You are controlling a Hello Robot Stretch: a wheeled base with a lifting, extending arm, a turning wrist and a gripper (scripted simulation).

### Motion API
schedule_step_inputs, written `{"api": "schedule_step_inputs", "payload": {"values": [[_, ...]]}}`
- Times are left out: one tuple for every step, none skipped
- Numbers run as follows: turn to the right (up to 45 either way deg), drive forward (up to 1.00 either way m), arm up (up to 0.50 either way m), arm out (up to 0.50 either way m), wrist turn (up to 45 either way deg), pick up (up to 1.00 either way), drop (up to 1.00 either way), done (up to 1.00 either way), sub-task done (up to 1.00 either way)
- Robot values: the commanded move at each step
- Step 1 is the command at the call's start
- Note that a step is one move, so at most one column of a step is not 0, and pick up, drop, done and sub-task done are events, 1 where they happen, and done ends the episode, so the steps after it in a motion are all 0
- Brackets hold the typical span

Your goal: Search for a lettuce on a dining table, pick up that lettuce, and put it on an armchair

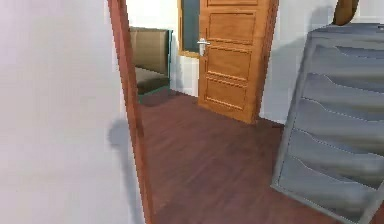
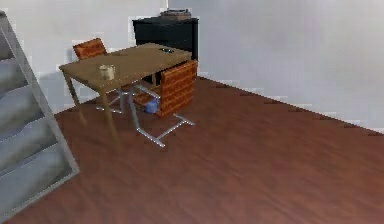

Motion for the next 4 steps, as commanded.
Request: {"api": "schedule_step_inputs", "payload": {"values": [[18.0, 0.0, 0.0, 0.0, 0.0, 0.0, 0.0, 0.0, 0.0], [0.0, 0.9, 0.0, 0.0, 0.0, 0.0, 0.0, 0.0, 0.0], [30.0, 0.0, 0.0, 0.0, 0.0, 0.0, 0.0, 0.0, 0.0], [3.0, 0.0, 0.0, 0.0, 0.0, 0.0, 0.0, 0.0, 0.0]]}}
